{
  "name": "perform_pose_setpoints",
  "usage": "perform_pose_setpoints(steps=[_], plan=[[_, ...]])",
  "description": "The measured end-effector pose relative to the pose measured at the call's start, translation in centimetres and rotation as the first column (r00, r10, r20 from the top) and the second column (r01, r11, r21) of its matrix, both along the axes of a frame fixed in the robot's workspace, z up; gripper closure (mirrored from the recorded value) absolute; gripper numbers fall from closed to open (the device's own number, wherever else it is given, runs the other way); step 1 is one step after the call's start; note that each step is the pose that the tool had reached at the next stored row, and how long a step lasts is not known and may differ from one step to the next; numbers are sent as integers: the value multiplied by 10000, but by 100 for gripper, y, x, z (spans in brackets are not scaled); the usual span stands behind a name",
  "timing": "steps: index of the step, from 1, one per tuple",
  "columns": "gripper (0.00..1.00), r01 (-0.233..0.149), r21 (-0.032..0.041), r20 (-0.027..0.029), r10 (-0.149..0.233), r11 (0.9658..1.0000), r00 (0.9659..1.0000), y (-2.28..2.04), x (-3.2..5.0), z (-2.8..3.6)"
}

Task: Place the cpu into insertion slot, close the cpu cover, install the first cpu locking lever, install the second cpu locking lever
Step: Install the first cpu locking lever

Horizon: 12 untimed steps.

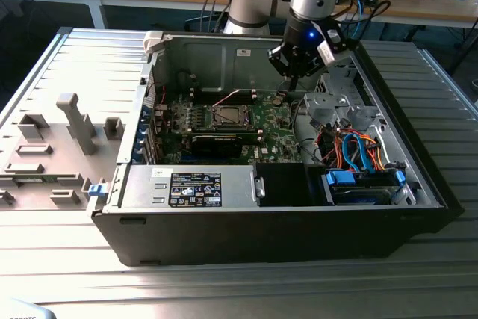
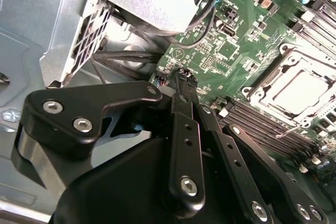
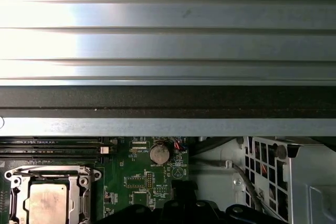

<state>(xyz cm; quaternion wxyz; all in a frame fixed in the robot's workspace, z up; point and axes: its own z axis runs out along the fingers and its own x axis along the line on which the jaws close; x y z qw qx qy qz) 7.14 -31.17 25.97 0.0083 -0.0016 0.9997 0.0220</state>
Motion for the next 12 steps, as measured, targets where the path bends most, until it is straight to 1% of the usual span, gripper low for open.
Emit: perform_pose_setpoints(steps=[12], plan=[[89,1,-1,0,-1,10000,10000,0,35,-2]])
